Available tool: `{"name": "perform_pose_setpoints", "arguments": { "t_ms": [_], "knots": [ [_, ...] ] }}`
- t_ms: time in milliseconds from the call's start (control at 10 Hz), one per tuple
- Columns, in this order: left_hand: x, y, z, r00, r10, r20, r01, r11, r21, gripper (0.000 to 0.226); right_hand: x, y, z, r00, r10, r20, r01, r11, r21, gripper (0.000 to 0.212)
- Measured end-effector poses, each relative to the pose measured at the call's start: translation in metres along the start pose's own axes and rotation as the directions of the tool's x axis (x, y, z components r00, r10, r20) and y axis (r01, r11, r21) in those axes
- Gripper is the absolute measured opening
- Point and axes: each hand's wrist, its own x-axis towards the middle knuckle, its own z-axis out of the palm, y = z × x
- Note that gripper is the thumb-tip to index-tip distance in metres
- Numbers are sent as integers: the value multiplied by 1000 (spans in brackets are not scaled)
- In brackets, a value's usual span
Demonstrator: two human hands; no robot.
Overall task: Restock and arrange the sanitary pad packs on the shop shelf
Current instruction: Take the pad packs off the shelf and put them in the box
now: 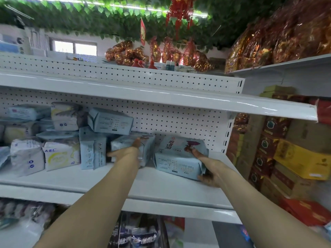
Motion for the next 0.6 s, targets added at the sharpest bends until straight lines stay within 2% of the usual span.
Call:
{"name": "perform_pose_setpoints", "arguments": {
  "t_ms": [100, 200, 300, 400, 500, 600],
  "knots": [
    [2, -17, 3, 988, 21, 155, -30, 998, 57, 142, -7, 4, -22, 1000, -1, 6, 1, 1000, -1, 59],
    [1, -36, 11, 978, 35, 204, -38, 999, 13, 109, -15, 9, -47, 999, 6, 42, -7, 1000, 18, 47],
    [3, -64, 23, 994, -16, 104, 41, 969, -243, 132, -26, 12, -80, 998, -13, 59, 10, 999, 48, 48],
    [-61, -88, 40, 998, -12, 68, 36, 932, -361, 129, -41, 18, -119, 998, -26, 58, 21, 997, 76, 39],
    [-194, -100, 49, 996, 17, 92, 31, 869, -494, 126, -54, 27, -161, 998, -36, 53, 29, 991, 134, 38],
    [-309, -114, 62, 998, 45, 39, -16, 840, -542, 103, -67, 37, -203, 998, -26, 63, 13, 980, 197, 42]
  ]
}}
